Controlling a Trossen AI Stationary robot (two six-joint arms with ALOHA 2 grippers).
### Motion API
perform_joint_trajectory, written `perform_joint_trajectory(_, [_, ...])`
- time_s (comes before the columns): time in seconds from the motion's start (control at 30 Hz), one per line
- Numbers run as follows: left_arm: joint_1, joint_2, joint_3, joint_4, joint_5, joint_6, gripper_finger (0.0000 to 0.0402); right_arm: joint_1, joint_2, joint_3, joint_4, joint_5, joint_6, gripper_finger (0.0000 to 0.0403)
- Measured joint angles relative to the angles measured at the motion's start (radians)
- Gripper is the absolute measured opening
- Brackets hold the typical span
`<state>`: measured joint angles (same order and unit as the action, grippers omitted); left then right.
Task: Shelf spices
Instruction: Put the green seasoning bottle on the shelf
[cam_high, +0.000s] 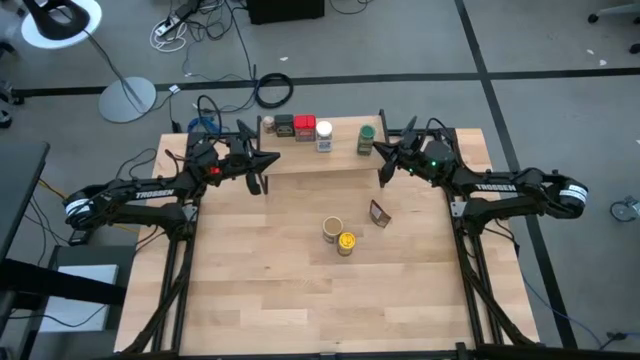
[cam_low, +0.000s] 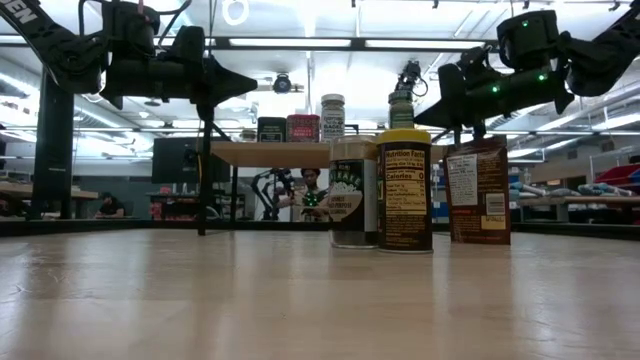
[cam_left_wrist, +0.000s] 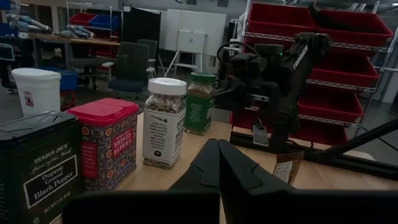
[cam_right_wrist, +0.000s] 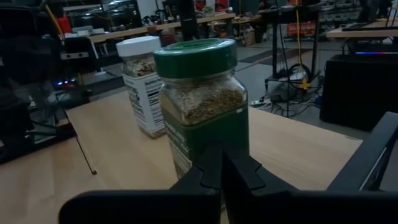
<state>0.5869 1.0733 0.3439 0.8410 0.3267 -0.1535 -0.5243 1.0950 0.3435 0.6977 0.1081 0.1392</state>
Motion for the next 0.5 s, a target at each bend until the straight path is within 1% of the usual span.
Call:
perform_joint_trajectory(0.27, [0.000, 0.000, 0.000, 0.005, 0.000, 0.003, 0.0001, -0.016, 0.000, 0.009, 0.003, 0.000, 0.015, 0.0000])
perform_joint_trajectory(0.4, [0.000, 0.000, 0.000, 0.006, 0.000, -0.004, 0.0001, -0.015, 0.001, 0.062, -0.023, -0.028, 0.022, 0.0000])
perform_joint_trajectory(0.5, [0.000, 0.000, 0.000, 0.006, 0.000, -0.006, 0.0001, -0.007, 0.000, 0.109, -0.069, -0.026, 0.016, 0.0000])
